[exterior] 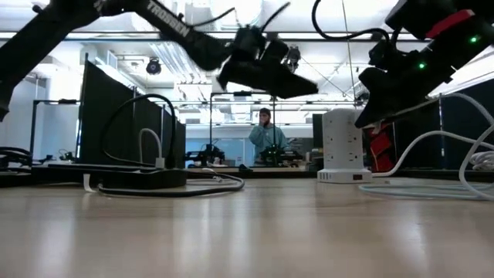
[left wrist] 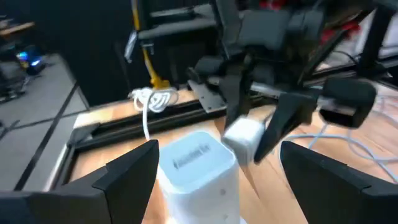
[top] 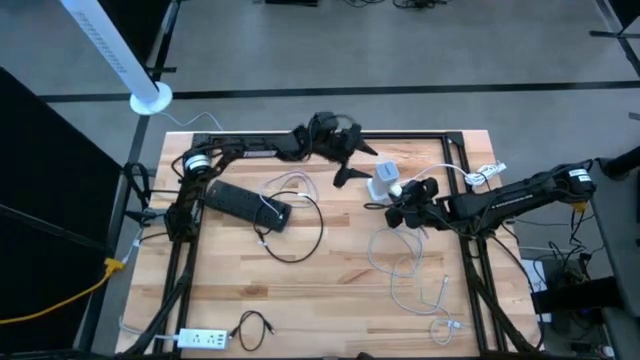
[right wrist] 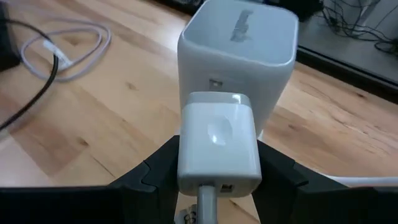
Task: Insert USB
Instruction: Insert the white charger adapter into the top white outlet extension
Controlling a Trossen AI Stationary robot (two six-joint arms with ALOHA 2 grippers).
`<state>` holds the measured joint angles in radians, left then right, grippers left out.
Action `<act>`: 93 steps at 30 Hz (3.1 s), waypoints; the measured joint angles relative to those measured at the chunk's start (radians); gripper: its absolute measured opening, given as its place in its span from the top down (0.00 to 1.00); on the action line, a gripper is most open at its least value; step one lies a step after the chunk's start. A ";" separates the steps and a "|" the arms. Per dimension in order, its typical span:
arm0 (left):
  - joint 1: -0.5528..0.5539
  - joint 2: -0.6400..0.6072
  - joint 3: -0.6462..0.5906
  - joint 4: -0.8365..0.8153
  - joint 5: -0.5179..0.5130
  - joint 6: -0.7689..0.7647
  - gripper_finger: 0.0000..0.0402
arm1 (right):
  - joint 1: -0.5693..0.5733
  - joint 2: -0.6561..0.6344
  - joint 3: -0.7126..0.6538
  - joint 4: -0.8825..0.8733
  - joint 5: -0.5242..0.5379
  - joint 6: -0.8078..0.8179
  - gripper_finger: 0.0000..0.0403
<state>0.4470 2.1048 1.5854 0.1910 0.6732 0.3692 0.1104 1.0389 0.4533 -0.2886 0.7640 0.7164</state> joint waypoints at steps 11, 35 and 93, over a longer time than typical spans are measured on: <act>-0.003 0.138 0.496 -0.663 -0.146 0.563 0.22 | 0.000 0.004 -0.001 0.004 -0.008 0.032 0.65; -0.067 0.348 0.600 -0.759 -0.262 0.578 0.22 | 0.007 0.049 0.010 -0.089 -0.053 0.148 0.65; -0.168 0.329 0.605 -0.995 -0.224 0.538 1.00 | -0.052 -0.062 -0.037 -0.023 -0.331 -0.223 0.65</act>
<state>0.2794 2.4340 2.1906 -0.8040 0.4495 0.9071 0.0586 0.9769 0.4163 -0.3117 0.4332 0.4932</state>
